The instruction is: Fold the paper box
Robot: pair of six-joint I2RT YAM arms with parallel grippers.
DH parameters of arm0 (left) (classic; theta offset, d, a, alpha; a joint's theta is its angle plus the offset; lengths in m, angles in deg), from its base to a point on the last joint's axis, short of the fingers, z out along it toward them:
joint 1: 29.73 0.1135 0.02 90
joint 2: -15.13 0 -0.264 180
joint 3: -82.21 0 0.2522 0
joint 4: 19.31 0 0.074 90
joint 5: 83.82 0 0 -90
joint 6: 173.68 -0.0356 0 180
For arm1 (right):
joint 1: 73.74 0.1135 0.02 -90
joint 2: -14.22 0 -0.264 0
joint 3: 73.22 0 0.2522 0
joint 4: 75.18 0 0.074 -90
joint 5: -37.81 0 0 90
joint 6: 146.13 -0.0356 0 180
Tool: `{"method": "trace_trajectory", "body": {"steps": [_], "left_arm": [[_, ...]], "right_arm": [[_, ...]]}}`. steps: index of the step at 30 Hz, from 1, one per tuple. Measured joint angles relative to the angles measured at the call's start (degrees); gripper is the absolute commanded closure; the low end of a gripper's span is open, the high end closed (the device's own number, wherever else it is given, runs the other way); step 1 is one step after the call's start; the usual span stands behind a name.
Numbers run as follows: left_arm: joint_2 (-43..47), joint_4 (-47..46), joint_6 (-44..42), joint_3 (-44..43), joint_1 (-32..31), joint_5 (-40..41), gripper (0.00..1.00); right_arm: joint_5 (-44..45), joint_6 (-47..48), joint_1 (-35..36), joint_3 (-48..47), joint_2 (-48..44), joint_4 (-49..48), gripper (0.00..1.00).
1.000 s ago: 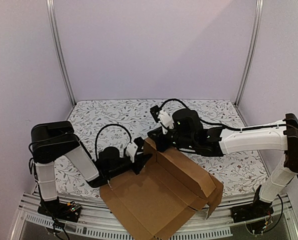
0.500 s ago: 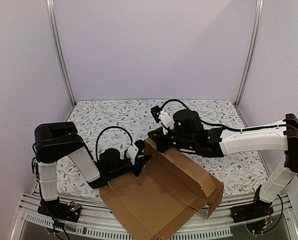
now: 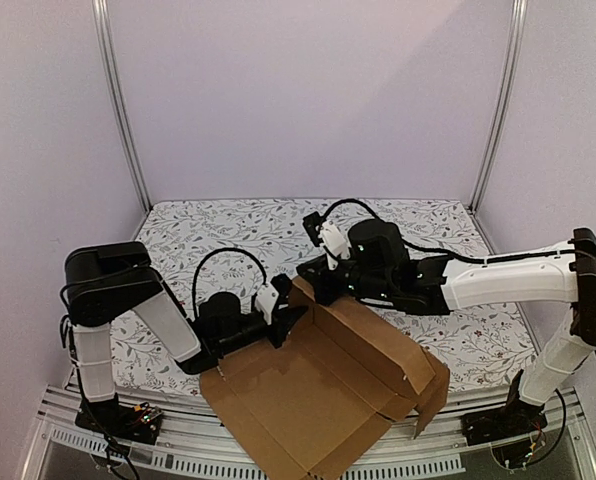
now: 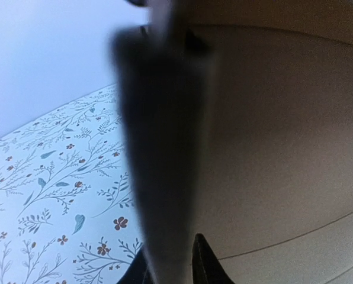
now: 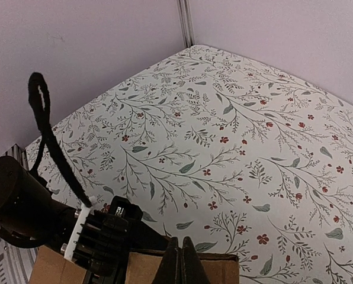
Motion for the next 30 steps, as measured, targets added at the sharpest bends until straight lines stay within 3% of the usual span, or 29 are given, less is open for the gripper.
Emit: {"method": "trace_trajectory", "body": {"steps": [8, 21, 30], "left_arm": [[0.8, -0.2, -0.8, -1.0, 0.0, -0.5, 1.0], [0.8, -0.2, -0.5, -1.0, 0.0, -0.7, 1.0], [0.8, -0.4, -1.0, -1.0, 0.0, -1.0, 1.0]], "right_arm": [[0.0, -0.2, 0.0, 0.4, -0.5, 0.2, 1.0], [0.0, -0.6, 0.0, 0.3, -0.9, 0.9, 1.0], [0.0, 1.1, 0.0, -3.5, -1.0, 8.1, 1.0]]}}
